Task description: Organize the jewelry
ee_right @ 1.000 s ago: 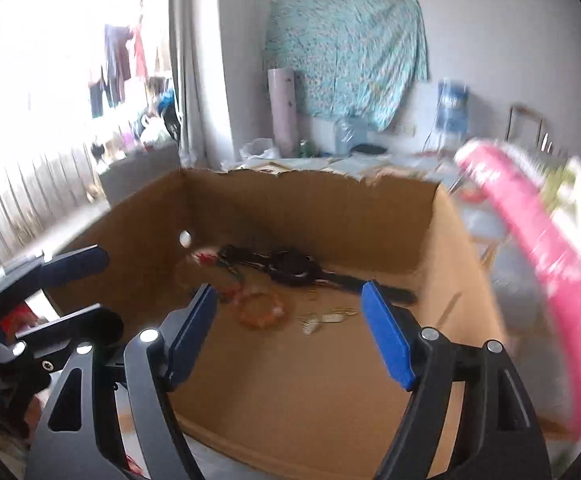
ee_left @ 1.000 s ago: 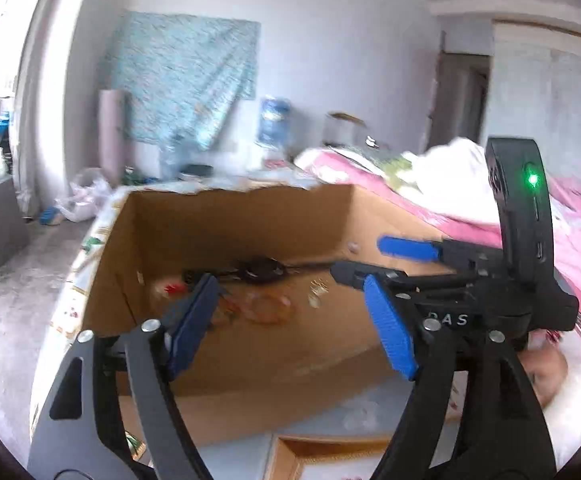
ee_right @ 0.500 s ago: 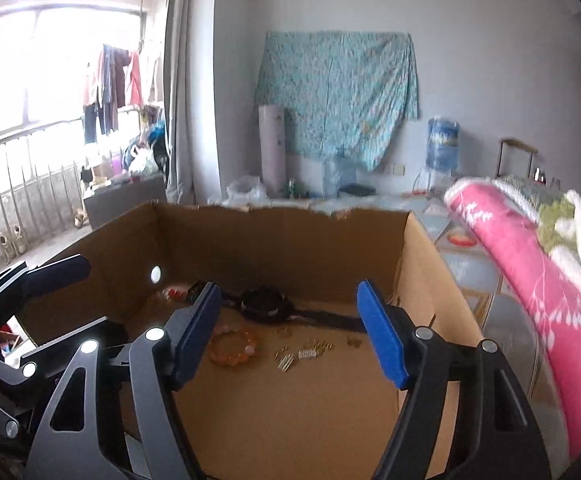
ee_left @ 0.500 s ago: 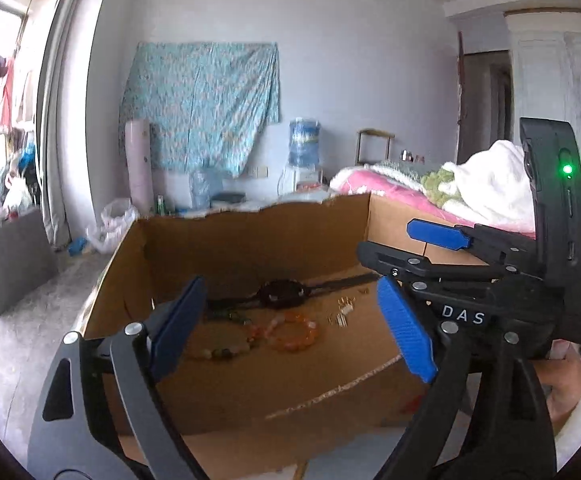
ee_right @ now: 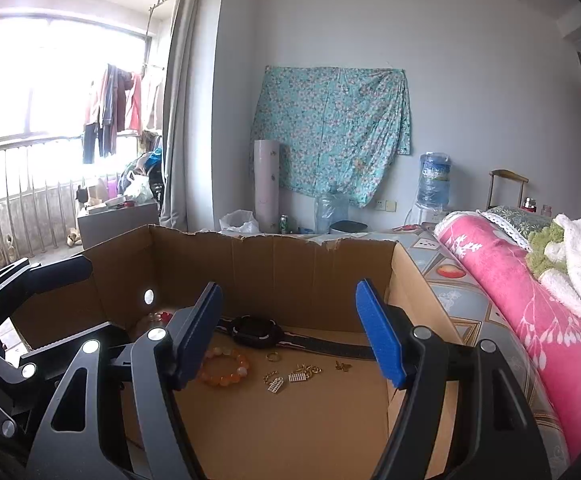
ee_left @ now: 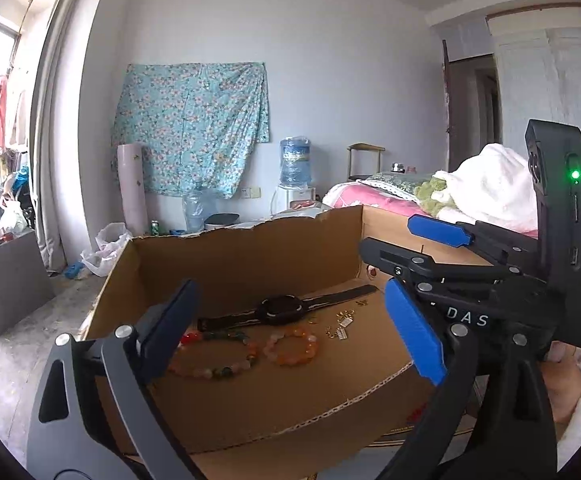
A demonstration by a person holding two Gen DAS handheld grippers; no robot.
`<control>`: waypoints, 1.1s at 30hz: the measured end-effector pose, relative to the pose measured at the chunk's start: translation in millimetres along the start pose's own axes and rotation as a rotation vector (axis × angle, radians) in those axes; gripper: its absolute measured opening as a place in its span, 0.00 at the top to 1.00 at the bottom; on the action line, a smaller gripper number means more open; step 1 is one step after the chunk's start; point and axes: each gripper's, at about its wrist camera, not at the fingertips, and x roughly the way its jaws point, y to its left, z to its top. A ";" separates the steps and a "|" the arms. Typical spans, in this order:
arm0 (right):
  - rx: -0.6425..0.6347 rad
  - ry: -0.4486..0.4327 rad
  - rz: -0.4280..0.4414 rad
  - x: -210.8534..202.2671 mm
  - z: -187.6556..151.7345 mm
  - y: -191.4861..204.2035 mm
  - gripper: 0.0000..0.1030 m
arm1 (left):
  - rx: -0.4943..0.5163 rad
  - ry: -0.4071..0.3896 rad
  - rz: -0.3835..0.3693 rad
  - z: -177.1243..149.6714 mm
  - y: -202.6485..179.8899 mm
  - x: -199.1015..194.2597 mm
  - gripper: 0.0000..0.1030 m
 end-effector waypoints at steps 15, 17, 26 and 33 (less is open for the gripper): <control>-0.002 0.001 0.006 -0.9 -0.3 2.7 0.32 | -0.019 0.001 0.044 1.2 5.8 1.9 0.07; -0.002 0.001 0.006 -0.8 -0.7 2.6 0.32 | -0.019 0.001 0.043 0.9 5.8 1.7 0.07; -0.023 0.004 0.078 -1.7 -2.6 11.5 0.15 | -0.046 -0.002 0.101 -1.6 13.0 -2.7 0.07; -0.012 0.003 0.049 -3.2 -3.3 13.8 0.17 | -0.020 0.004 0.053 1.3 18.6 6.4 0.08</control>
